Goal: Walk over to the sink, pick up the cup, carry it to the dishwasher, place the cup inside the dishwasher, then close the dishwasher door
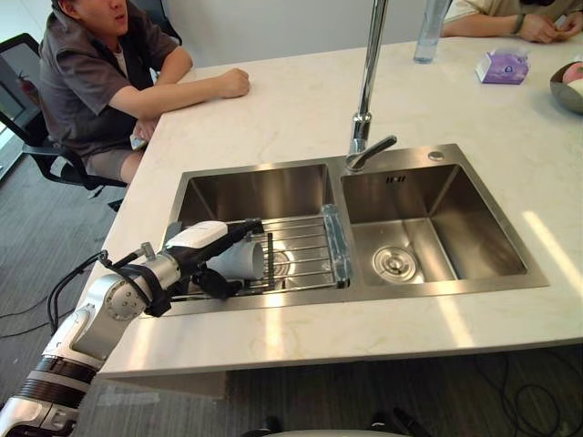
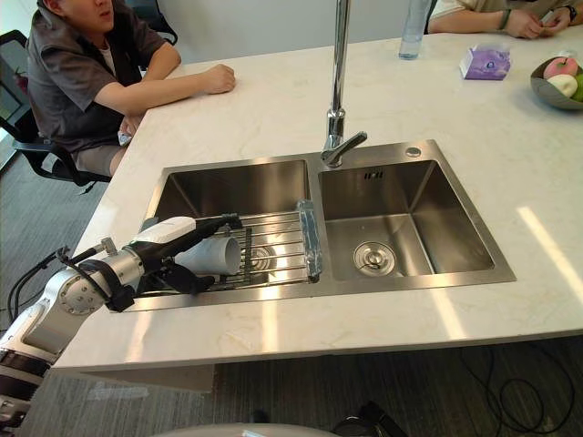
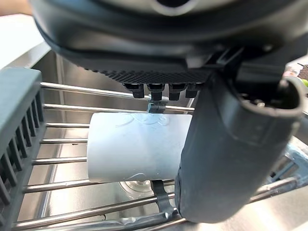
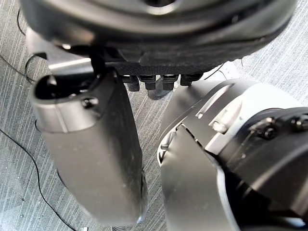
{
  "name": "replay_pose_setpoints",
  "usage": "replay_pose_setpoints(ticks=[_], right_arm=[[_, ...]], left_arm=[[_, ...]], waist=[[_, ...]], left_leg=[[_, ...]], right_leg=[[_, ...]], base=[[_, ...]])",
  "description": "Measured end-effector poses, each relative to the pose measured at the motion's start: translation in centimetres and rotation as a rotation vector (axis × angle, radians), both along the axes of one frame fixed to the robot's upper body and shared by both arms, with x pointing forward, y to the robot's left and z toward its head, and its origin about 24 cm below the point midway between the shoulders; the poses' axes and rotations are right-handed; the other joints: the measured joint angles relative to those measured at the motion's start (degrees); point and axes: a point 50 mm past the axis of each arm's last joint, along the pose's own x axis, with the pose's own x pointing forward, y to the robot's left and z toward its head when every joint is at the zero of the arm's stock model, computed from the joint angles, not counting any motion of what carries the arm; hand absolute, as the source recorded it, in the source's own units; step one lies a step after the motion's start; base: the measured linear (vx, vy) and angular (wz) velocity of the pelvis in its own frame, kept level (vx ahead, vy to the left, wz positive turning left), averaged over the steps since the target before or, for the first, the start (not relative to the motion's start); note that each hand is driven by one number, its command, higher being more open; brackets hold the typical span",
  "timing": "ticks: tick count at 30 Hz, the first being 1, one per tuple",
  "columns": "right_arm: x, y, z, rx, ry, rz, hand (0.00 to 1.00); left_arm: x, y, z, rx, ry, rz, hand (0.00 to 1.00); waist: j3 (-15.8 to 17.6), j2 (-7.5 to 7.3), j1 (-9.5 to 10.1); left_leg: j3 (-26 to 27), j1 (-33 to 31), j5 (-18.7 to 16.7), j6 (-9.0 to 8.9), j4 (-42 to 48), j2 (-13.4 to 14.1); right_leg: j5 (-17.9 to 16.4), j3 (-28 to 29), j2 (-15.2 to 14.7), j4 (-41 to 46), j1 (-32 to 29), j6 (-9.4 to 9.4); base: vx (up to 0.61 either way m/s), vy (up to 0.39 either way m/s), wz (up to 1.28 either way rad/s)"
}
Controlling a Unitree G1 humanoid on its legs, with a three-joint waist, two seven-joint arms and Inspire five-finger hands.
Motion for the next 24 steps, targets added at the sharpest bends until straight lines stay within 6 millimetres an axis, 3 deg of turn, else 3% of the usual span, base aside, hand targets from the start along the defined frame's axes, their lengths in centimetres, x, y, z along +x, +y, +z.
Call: replay_pose_setpoints(ticks=[24], right_arm=[[0.1,0.1,0.1,0.008,-0.014,-0.005,1.0]], left_arm=[[1.7,2.1,-0.9,0.041,0.152,0.073,1.0]], waist=[[-0.1,-0.02,-1.7]], left_leg=[[1.3,0.4,0.0,-0.02,0.0,0.0]], right_leg=[[0.4,1.3,0.0,0.0,-0.5,-0.03]], base=[[-0.01,-0.001,-0.02]])
